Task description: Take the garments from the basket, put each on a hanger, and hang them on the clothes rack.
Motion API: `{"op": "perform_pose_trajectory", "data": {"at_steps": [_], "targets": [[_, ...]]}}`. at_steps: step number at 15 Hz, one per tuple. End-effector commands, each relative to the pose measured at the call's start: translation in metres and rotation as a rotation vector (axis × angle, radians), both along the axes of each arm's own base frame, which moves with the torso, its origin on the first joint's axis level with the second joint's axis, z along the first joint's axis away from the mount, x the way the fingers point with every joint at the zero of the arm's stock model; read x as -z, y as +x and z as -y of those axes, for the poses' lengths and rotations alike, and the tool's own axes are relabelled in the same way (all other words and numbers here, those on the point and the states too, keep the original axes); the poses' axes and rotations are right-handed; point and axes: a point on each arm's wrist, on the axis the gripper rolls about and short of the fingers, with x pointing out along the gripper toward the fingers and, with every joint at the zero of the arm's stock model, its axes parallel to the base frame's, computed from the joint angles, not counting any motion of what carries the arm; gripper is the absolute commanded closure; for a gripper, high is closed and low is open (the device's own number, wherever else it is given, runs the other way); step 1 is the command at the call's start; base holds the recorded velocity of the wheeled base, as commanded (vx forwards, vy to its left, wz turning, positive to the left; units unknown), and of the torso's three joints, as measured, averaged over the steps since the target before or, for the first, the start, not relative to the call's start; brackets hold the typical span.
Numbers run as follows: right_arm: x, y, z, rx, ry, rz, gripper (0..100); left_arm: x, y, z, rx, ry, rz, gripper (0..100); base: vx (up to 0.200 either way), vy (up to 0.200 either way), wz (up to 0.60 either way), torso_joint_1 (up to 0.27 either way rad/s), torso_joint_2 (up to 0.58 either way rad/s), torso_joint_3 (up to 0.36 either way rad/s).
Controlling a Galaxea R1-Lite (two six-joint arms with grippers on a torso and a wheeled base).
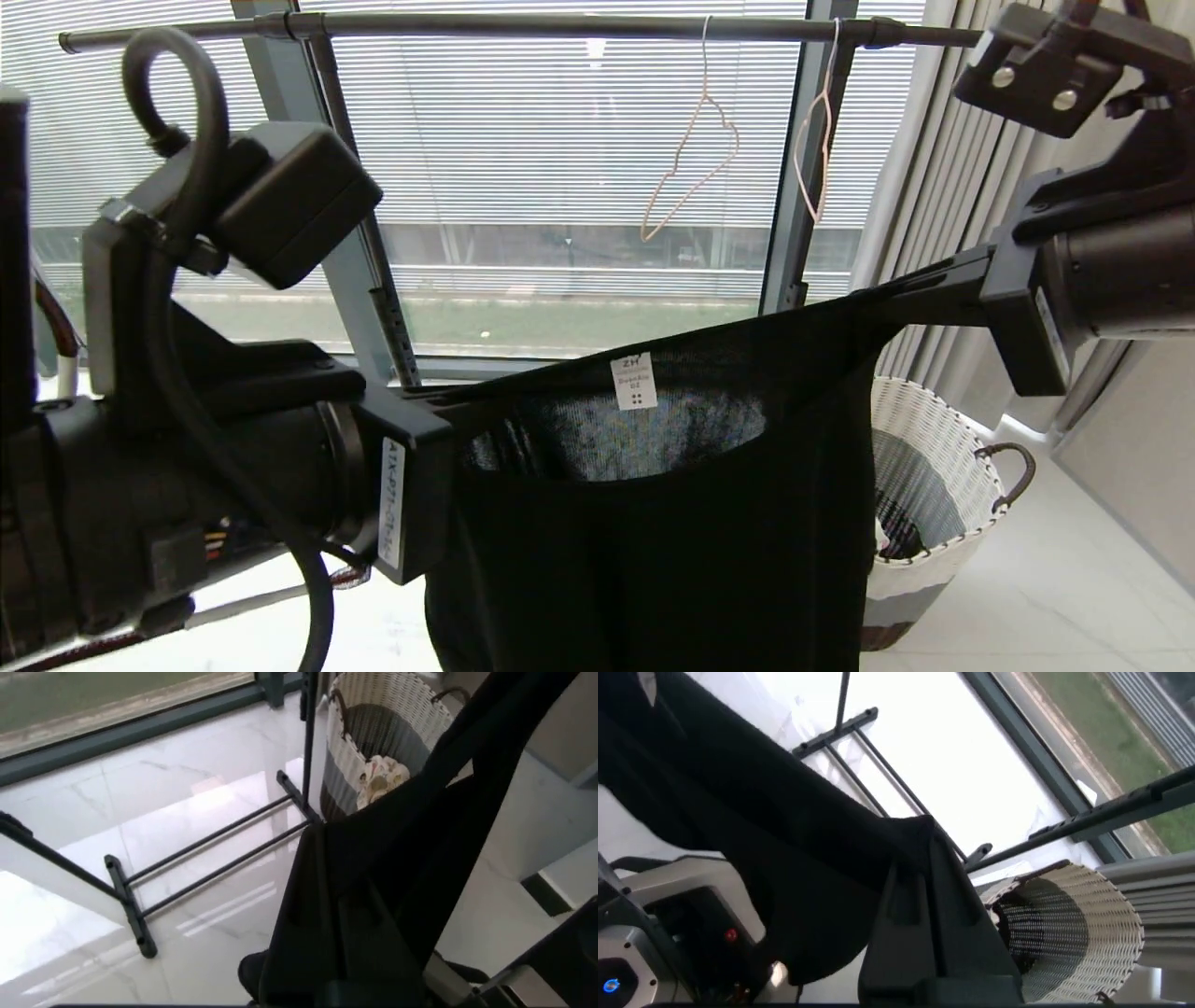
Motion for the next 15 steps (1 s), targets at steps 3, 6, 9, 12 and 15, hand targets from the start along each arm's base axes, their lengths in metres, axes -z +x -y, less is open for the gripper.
{"op": "perform_pose_trajectory", "data": {"at_steps": [3,6,9,12,15], "targets": [[0.006,0.008,-0.007,0.006,-0.020,-0.016,100,0.001,-0.013,-0.002,0.033,-0.009,0.004,100,0.000,0.000,0.00,0.000,0.00,0.000],[0.005,0.005,-0.003,0.011,-0.023,-0.019,100,-0.003,-0.010,-0.001,0.026,-0.034,0.023,100,0.000,0.000,0.00,0.000,0.00,0.000],[0.007,-0.023,0.014,-0.027,-0.076,-0.078,0,0.002,0.005,-0.005,-0.056,-0.033,0.026,100,0.000,0.000,0.00,0.000,0.00,0.000],[0.012,-0.053,0.022,-0.092,-0.039,-0.116,0,0.013,0.015,-0.017,-0.127,0.018,0.016,100,0.000,0.000,0.00,0.000,0.00,0.000],[0.023,-0.042,0.043,0.202,-0.059,-0.066,0,0.023,0.022,-0.047,-0.244,0.120,0.034,100,0.000,0.000,0.00,0.000,0.00,0.000]]}}
